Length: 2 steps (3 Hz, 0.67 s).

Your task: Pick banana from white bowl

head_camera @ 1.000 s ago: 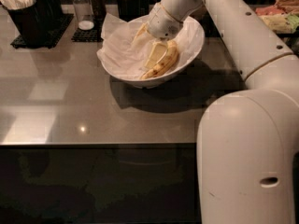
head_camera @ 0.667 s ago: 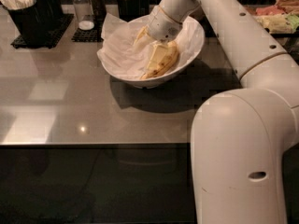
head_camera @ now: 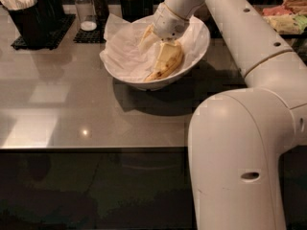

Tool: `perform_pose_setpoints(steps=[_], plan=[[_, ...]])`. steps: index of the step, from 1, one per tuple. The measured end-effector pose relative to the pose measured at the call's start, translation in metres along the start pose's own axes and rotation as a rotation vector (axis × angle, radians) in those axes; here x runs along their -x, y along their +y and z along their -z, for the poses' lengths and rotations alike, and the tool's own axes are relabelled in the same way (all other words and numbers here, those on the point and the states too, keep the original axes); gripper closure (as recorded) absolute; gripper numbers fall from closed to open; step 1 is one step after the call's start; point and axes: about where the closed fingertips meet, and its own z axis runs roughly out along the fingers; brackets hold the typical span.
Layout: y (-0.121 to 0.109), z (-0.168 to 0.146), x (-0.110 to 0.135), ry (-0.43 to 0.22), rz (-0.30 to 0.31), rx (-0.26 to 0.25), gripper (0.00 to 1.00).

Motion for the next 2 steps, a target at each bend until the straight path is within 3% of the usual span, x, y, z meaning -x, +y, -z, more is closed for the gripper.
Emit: perform_pose_setpoints(steps=[2], plan=[[0.0106,-0.0002,-0.0107,-0.005,-0.029,0.02,0.37]])
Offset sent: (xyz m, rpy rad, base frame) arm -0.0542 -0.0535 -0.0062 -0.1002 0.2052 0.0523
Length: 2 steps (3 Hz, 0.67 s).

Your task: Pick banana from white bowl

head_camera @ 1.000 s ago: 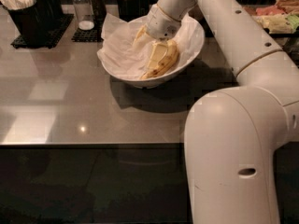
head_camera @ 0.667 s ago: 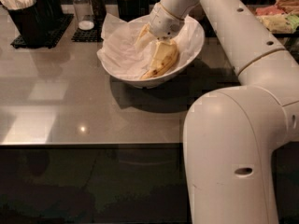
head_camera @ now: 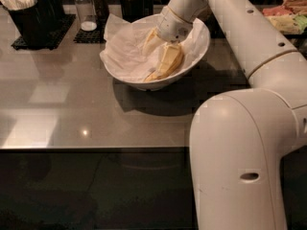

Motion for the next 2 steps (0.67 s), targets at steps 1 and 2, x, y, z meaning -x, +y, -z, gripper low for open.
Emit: perform_pose_setpoints(steps=[1,2], plan=[[0.0125,0.0018,-0.0074,-0.008,-0.037,0.015,0.38],[0.0189,0.0027,-0.0112,-0.013,-0.052,0.023,0.38]])
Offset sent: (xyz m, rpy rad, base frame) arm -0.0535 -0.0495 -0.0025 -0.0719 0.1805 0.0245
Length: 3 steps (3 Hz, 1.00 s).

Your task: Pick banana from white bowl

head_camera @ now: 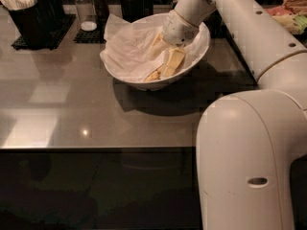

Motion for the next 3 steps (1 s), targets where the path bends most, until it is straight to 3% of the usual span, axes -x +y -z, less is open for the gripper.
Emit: perform_pose_setpoints(steps=[2,3], plan=[[-0.006,-0.016,0.001,-0.02,0.028,0.022,0.37],[-0.007,-0.024,0.002,-0.027,0.036,0.036,0.42]])
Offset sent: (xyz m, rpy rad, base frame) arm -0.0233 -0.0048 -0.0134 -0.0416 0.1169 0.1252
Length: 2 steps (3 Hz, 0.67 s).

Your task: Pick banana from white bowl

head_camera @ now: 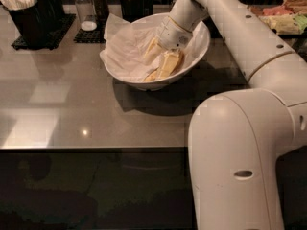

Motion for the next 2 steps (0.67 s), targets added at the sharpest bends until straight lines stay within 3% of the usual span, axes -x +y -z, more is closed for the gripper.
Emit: perform_pose_setpoints(steps=[2], plan=[[0.002,-0.0081,-0.0004,-0.001,0.004,0.017,0.84]])
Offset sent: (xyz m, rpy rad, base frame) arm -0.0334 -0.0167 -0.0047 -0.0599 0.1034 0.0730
